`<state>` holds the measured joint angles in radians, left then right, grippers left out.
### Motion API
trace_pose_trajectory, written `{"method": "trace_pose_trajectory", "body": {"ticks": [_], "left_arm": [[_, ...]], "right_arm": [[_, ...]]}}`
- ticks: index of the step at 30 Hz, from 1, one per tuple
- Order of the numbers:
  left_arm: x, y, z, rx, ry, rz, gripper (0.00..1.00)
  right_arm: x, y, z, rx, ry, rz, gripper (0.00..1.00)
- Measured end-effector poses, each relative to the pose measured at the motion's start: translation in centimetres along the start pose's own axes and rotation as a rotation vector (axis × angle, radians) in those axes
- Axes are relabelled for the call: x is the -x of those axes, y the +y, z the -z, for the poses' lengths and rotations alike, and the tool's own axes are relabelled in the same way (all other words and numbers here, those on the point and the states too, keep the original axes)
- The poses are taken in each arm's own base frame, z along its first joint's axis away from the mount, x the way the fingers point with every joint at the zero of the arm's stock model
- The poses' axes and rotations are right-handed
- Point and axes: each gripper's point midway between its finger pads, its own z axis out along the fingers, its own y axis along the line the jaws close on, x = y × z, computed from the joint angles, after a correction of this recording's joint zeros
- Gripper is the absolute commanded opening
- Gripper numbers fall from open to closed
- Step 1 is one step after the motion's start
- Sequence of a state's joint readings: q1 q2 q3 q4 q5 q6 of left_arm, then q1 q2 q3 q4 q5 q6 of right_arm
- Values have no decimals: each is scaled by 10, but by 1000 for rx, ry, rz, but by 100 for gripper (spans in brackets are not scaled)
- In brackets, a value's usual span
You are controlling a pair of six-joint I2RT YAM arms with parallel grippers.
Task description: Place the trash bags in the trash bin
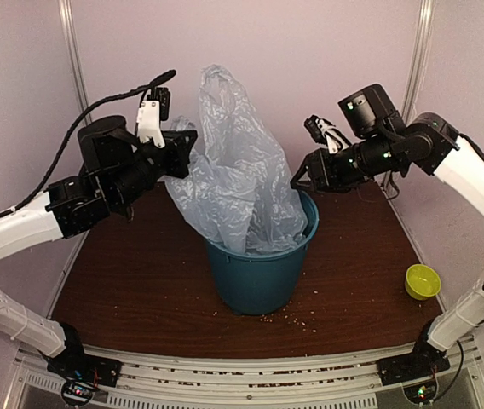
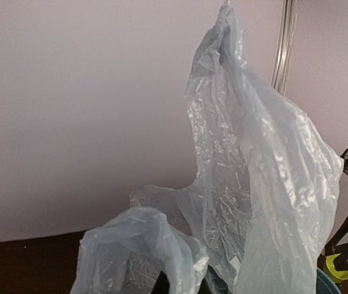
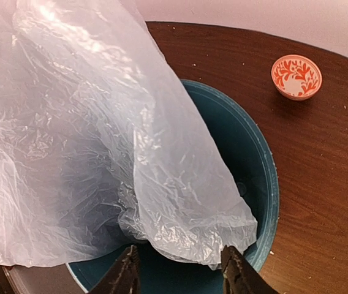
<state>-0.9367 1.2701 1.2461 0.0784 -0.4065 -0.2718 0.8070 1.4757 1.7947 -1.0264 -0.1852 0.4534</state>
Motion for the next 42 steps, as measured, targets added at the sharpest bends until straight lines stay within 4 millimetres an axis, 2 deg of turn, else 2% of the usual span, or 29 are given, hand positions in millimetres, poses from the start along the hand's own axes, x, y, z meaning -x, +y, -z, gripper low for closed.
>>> {"method": "trace_pose_trajectory", "body": {"ticks": [3,7,10,12,16,20,24,27,30,32,35,38,42], "left_arm": [[-2,-1,-1,-4,5,-5,0],[-1,1,-2,-3,3,-12,0],[0,6,-4,3,0,-14,0],[2,9,-5,7,-4,-15,0],[3,9,-9,-3,-13,-12,0],[-3,0,-14,-49,-14,24,0],[-18,-9,-20,-96,12,78,0],[-35,-18,-29,-131,49,107,0],[-52,-23,-37,-150,89,117,0],[-59,-26,-40,-158,105,121,0],[-62,-28,-40,-168,115,122,0],[-63,-29,-39,-177,125,120,0],[-61,-33,-32,-213,136,120,0]], "right_arm": [[7,4,-1,13,-21,6,56],[26,12,-10,28,-54,10,56],[46,21,-24,45,-87,13,43],[49,21,-36,44,-85,16,34],[31,10,-57,15,-33,3,26],[-7,-9,-64,-23,41,-25,23],[-32,-20,-56,-29,62,-65,22],[-33,-19,-49,-18,45,-81,24],[-30,-19,-46,-21,32,-78,31],[-31,-20,-43,-29,37,-77,39],[-32,-22,-33,-42,40,-68,45],[-21,-17,-13,-40,16,-61,46],[19,7,27,25,-96,-36,45]]}}
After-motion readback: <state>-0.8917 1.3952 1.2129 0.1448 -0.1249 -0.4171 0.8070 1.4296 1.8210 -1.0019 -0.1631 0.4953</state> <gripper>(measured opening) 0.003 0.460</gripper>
